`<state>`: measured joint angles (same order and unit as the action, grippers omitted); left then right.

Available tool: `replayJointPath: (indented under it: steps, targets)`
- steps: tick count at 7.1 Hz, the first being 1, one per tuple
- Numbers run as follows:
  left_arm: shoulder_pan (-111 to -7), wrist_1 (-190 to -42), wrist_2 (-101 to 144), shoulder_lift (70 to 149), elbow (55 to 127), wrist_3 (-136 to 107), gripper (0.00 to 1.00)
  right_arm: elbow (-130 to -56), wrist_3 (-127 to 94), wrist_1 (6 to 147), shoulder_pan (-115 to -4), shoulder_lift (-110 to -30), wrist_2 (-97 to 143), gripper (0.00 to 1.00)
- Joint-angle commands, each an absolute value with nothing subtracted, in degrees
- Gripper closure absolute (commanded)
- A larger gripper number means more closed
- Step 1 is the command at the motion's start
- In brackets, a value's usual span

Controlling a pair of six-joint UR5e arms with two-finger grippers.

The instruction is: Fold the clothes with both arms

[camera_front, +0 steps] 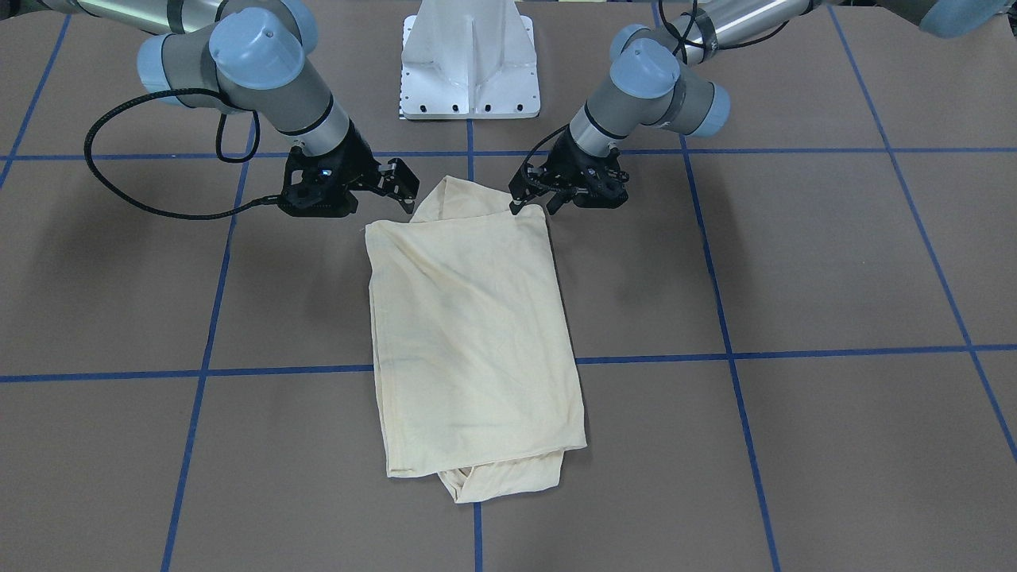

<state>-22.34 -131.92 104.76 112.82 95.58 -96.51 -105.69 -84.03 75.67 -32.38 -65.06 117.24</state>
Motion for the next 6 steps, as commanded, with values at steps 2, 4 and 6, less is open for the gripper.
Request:
replayJointPath:
  steps: [2, 4, 6]
  targets:
    - [-22.24, -131.58, 104.85, 113.46, 95.36, -96.42, 0.19, -105.65, -84.02, 75.67, -32.69, -65.30, 117.25, 0.00]
    - [-22.24, -130.78, 104.85, 114.17, 95.10, -96.33, 0.21, -105.64, -84.02, 75.67, -32.78, -65.39, 117.33, 0.00]
    - [-22.24, -130.78, 104.85, 114.17, 94.92, -96.24, 0.21, -105.64, -84.02, 75.67, -32.96, -65.39, 117.42, 0.00]
